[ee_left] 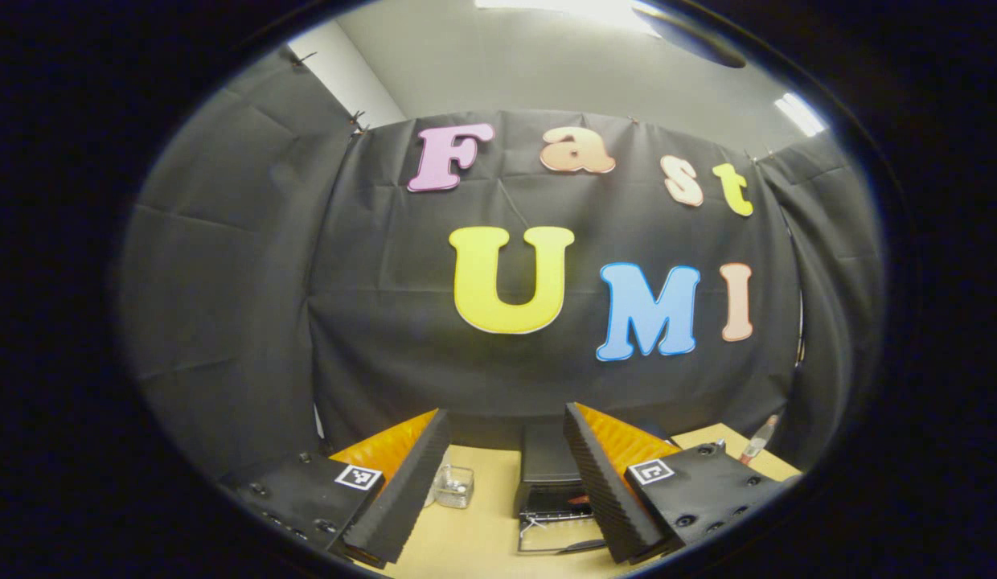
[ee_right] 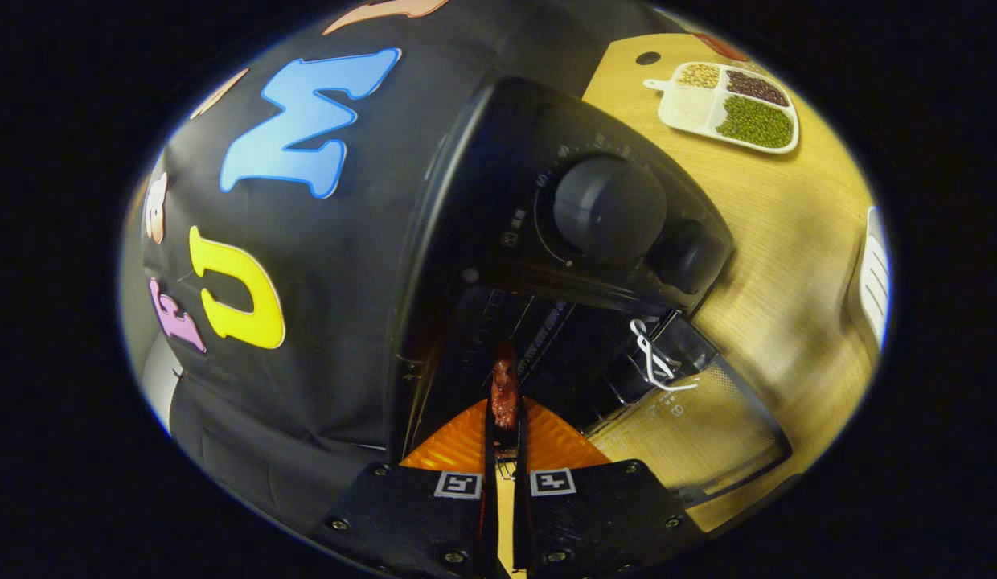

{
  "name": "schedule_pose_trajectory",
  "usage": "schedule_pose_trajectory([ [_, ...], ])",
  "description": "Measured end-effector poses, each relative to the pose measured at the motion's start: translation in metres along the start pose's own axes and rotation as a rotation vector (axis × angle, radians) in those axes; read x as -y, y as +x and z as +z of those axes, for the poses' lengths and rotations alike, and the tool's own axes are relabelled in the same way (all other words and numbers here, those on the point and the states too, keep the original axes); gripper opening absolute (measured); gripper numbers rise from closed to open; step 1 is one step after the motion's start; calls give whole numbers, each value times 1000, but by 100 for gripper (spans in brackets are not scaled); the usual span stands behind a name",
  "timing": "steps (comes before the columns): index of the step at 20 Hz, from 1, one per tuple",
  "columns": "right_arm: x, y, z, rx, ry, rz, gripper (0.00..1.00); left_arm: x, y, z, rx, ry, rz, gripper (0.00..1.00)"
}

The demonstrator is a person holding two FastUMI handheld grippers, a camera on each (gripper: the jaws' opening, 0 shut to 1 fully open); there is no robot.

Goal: Open the electric oven with the left hand, put the food in, and close the electric oven.

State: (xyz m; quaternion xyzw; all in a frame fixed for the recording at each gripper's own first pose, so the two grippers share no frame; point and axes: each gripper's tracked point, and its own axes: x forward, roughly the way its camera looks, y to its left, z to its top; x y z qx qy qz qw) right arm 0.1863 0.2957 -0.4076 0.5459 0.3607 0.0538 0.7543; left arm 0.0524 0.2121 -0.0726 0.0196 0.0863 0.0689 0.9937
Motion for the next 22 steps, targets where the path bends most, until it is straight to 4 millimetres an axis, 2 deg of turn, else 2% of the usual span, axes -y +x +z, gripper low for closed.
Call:
schedule_pose_trajectory([
  [1,0,7,2,16,20,3,8,-5,2,-4,-12,2,7,100],
  [2,0,14,3,29,41,-2,8,-9,4,-8,-23,3,14,95],
  [5,11,28,6,53,82,-64,13,-18,8,-11,-39,-3,25,100],
  [6,19,28,6,54,71,-105,17,-18,10,-10,-39,-5,25,100],
  [7,25,27,8,55,68,-135,18,-18,12,-10,-38,-5,22,96],
  [8,27,26,10,56,80,-143,24,-16,14,-12,-39,-5,16,100],
  [10,27,22,13,60,73,-156,27,-11,19,-12,-38,-4,5,100],
  [13,29,9,10,32,-28,-224,34,0,25,-12,-37,-12,-18,97],
  [14,29,5,9,26,-81,-245,42,4,26,-12,-35,-15,-26,96],
  [16,35,-14,14,29,-213,-327,57,13,27,-14,-35,-21,-45,93],
  [18,27,-28,14,24,-283,-329,58,22,29,-11,-29,-20,-62,90],
  [19,24,-37,16,24,-319,-329,58,27,29,-9,-26,-20,-73,96],
  [22,9,-75,30,54,-483,-331,58,43,29,-9,-21,-20,-101,100],
])
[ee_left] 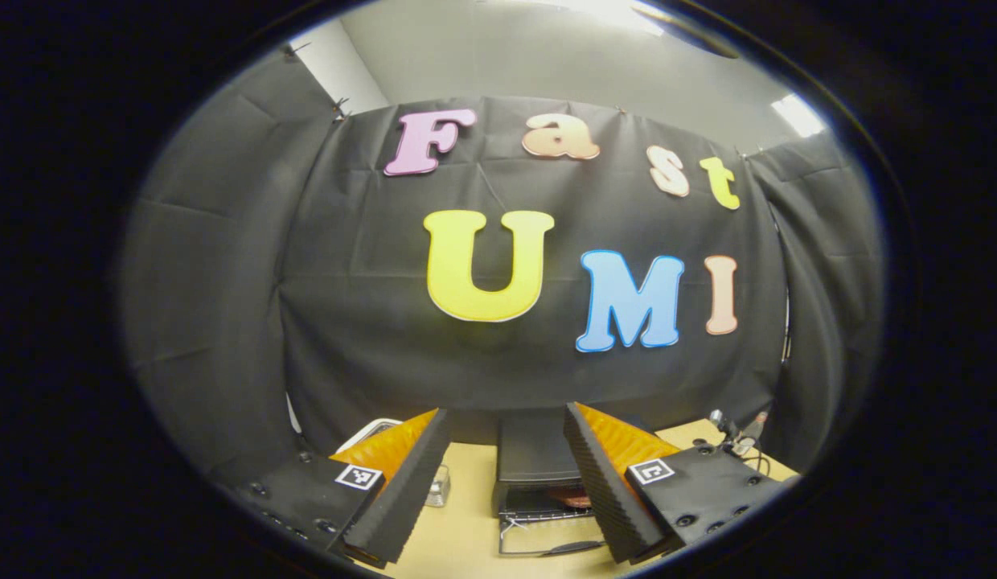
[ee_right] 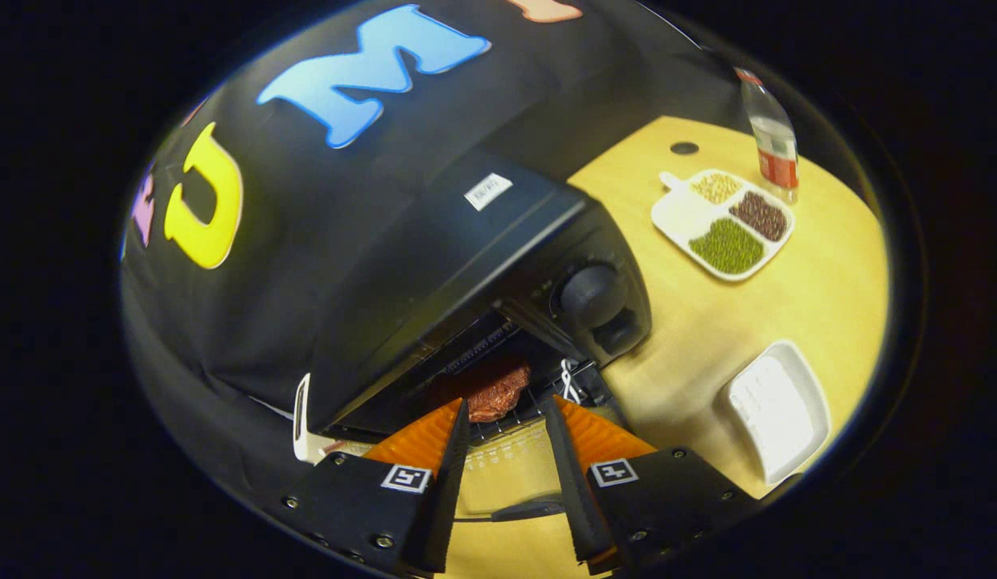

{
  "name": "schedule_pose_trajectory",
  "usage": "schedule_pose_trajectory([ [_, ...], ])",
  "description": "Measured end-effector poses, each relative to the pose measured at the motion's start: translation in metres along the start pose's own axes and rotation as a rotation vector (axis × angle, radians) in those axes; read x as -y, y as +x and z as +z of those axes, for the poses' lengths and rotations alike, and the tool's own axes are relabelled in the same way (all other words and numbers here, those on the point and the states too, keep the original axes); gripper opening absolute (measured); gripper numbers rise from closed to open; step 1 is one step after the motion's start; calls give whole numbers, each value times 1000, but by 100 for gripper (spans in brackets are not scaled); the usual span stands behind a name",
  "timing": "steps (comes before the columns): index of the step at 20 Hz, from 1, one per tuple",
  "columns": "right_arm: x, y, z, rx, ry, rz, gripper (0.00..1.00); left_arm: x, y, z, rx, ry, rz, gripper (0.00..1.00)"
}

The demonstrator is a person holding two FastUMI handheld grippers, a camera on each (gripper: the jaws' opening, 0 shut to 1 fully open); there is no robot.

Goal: Open the electric oven with the left hand, put the food in, and close the electric oven.

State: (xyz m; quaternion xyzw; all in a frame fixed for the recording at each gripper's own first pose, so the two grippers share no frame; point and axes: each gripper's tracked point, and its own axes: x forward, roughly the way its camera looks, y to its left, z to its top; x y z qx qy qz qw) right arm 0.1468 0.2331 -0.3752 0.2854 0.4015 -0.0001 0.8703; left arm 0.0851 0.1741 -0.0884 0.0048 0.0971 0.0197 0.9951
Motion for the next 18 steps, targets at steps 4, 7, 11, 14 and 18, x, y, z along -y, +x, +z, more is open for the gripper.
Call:
schedule_pose_trajectory([
  [4,14,-61,53,172,-237,-38,58,22,1,-5,-4,-5,-32,90],
  [7,13,-114,92,317,-346,-36,58,43,2,-7,-3,-21,-59,100],
  [11,-7,-198,144,539,-425,2,58,66,-1,-5,5,-9,-99,100],
  [14,-17,-251,169,650,-447,18,58,84,-3,-6,5,-6,-122,100],
  [18,-17,-287,187,735,-469,14,88,105,-7,7,31,-17,-145,100],
])
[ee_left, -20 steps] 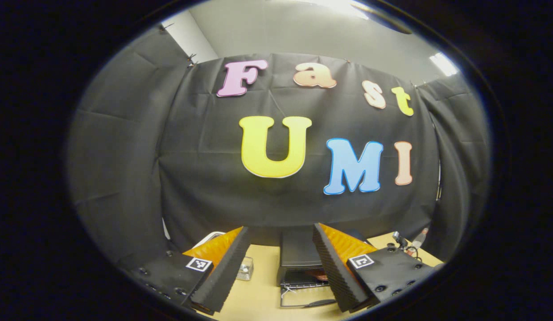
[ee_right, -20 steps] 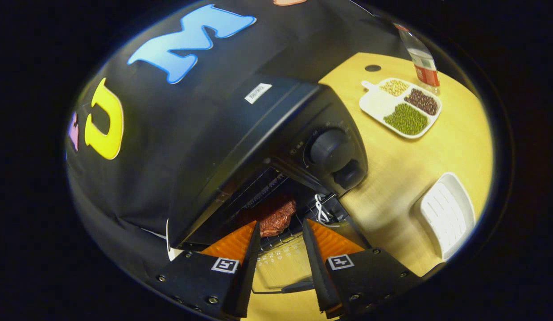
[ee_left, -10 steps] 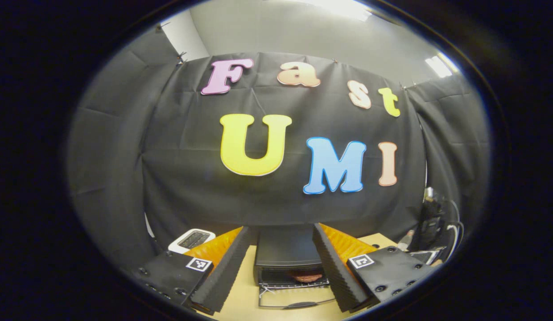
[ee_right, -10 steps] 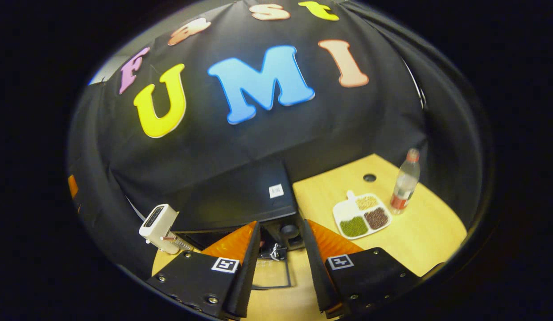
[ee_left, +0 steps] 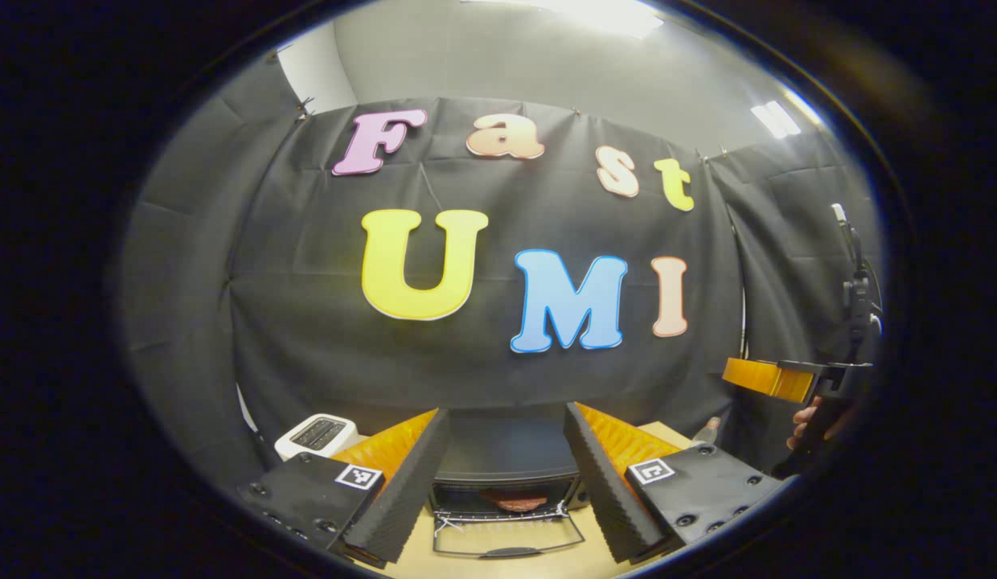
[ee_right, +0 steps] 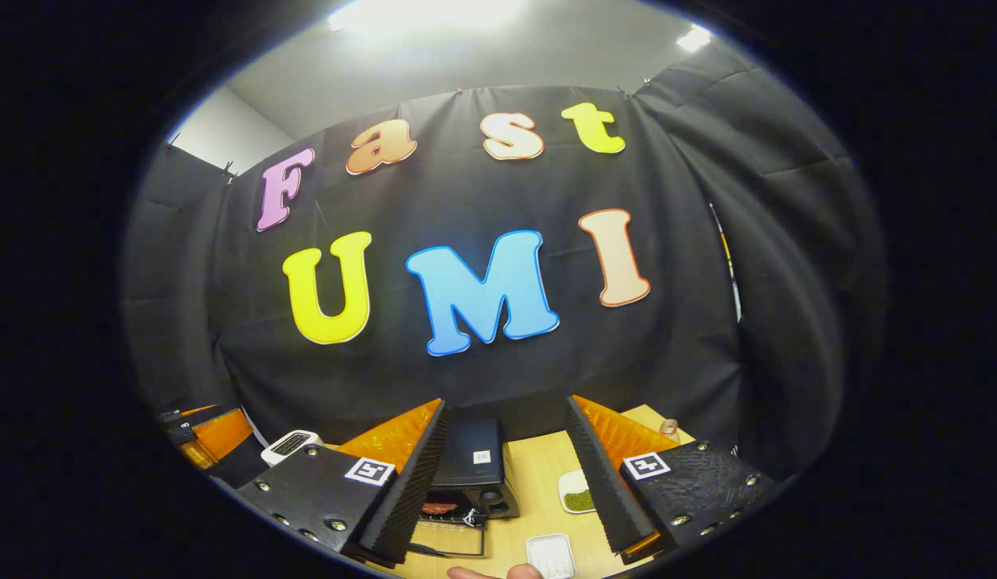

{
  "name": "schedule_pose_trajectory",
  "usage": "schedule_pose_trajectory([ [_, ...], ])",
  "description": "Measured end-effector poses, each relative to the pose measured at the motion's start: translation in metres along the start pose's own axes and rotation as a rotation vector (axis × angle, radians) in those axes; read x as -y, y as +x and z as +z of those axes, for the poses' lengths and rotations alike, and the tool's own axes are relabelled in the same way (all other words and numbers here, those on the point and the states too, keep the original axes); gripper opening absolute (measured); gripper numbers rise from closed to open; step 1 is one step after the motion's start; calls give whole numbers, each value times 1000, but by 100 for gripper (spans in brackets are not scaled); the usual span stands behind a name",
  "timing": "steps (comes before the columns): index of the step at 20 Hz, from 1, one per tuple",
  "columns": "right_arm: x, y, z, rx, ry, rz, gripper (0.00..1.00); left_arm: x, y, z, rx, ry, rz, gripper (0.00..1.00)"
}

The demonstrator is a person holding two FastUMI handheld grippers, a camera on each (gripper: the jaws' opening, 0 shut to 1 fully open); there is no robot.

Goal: Open the electric oven with the left hand, put the food in, and close the electric oven.

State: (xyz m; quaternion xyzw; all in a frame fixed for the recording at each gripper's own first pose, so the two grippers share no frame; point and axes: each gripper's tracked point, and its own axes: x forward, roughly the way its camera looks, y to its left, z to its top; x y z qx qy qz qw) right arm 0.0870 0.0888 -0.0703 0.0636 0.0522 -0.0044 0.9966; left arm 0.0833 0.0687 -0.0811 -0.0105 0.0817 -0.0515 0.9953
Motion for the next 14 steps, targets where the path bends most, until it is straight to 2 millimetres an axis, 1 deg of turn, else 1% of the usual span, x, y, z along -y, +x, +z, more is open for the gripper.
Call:
schedule_pose_trajectory([
  [1,4,-6,6,18,-16,-7,88,6,0,6,17,-2,-7,100],
  [2,6,-11,9,28,-27,-8,89,10,-1,11,31,0,-14,96],
  [3,4,-15,11,38,-37,-4,80,13,-1,15,43,4,-16,100],
  [4,4,-18,14,48,-45,-2,88,16,-1,15,52,10,-19,100],
  [6,5,-21,14,52,-53,4,88,22,0,11,47,23,-26,100],
  [7,6,-22,13,45,-49,6,88,28,2,1,16,18,-46,100],
  [8,7,-23,12,41,-43,7,88,33,5,-16,-29,8,-62,100],
  [9,9,-21,10,35,-38,6,88,35,7,-31,-72,-2,-65,100],
  [10,11,-20,8,28,-35,4,88,32,9,-43,-108,-10,-57,100],
  [13,17,-17,5,26,-32,-6,88,28,12,-82,-209,-37,-38,90],
  [14,19,-16,3,23,-31,-9,88,28,13,-99,-251,-40,-36,95],
])
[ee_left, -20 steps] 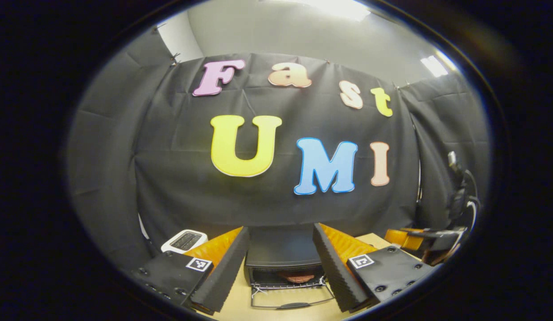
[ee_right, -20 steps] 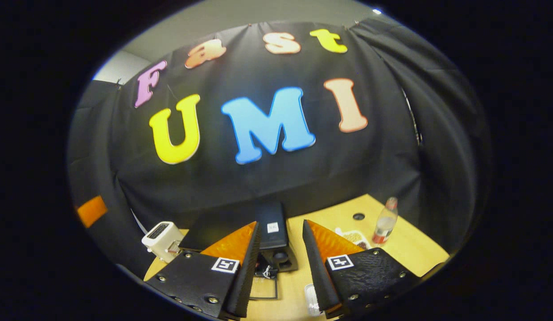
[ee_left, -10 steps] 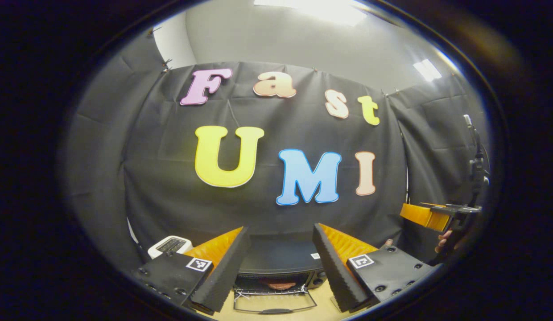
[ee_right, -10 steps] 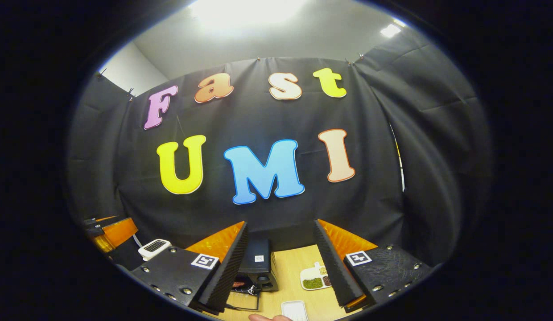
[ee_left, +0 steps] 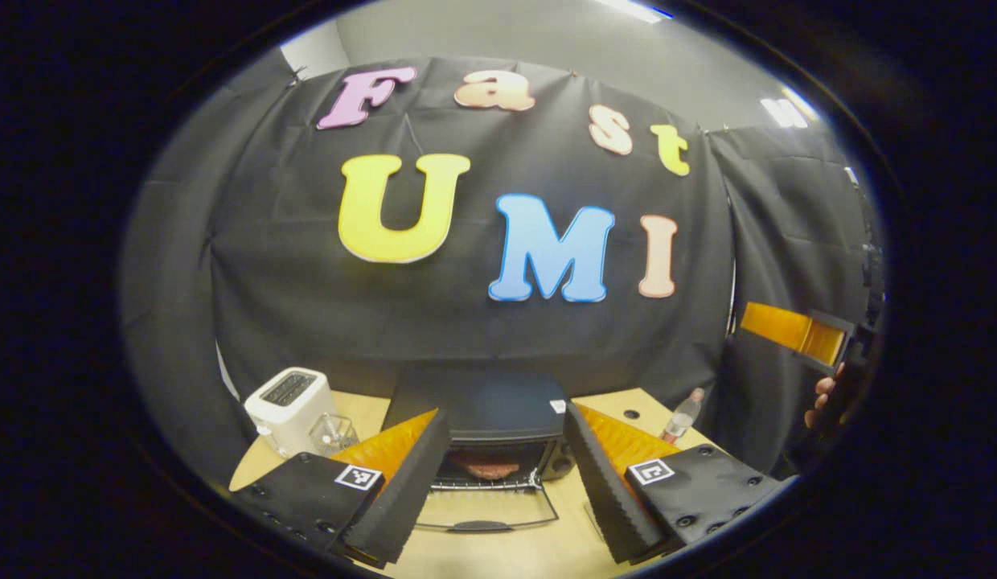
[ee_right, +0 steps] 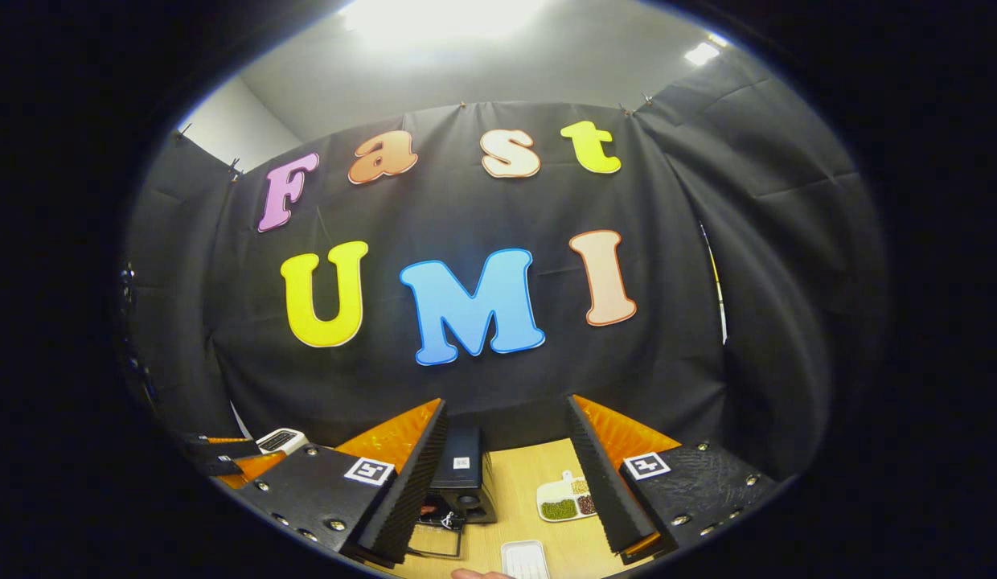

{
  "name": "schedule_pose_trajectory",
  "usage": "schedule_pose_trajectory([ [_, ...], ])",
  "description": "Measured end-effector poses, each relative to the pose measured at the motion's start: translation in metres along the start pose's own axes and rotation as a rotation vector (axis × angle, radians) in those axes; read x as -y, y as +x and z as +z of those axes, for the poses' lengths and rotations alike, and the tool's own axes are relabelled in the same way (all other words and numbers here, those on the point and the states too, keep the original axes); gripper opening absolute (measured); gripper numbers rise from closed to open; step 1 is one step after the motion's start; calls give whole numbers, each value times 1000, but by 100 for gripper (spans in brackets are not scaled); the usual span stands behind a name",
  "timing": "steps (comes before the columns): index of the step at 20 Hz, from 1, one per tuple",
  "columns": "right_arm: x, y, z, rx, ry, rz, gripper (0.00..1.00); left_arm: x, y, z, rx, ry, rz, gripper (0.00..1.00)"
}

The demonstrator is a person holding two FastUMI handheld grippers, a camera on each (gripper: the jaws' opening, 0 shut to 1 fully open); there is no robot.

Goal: Open the electric oven with the left hand, put the food in, and close the electric oven.

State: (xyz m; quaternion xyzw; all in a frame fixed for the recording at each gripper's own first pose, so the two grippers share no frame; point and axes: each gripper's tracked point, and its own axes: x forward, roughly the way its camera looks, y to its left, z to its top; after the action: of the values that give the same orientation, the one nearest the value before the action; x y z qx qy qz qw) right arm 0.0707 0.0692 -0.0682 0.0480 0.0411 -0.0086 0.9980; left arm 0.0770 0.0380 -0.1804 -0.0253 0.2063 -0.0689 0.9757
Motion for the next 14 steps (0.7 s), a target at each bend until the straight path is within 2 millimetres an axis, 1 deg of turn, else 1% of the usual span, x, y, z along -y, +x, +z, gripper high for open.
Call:
schedule_pose_trajectory([
  [1,2,1,-3,-9,0,-4,88,-2,6,-18,-49,0,3,100],
  [2,4,3,-6,-22,0,-7,89,-5,9,-34,-92,-1,10,91],
  [3,6,5,-10,-36,2,-8,89,-7,12,-48,-126,-5,14,91],
  [4,8,5,-12,-44,5,-12,89,-7,14,-63,-155,-9,17,96],
  [5,12,4,-15,-50,4,-13,89,-8,18,-77,-185,-13,17,96],
  [7,18,6,-20,-63,5,-18,88,-11,23,-112,-259,-12,26,96],
  [8,20,7,-21,-67,8,-16,89,-13,23,-131,-298,-8,35,100],
  [9,23,8,-22,-70,9,-18,89,-14,24,-148,-339,-9,44,96],
  [11,30,9,-25,-74,2,-23,89,-15,27,-177,-400,-10,55,100],
  [12,34,10,-27,-79,-3,-27,89,-16,27,-190,-433,-6,62,96],
  [14,40,12,-33,-92,-5,-31,89,-17,29,-217,-493,12,72,96],
])
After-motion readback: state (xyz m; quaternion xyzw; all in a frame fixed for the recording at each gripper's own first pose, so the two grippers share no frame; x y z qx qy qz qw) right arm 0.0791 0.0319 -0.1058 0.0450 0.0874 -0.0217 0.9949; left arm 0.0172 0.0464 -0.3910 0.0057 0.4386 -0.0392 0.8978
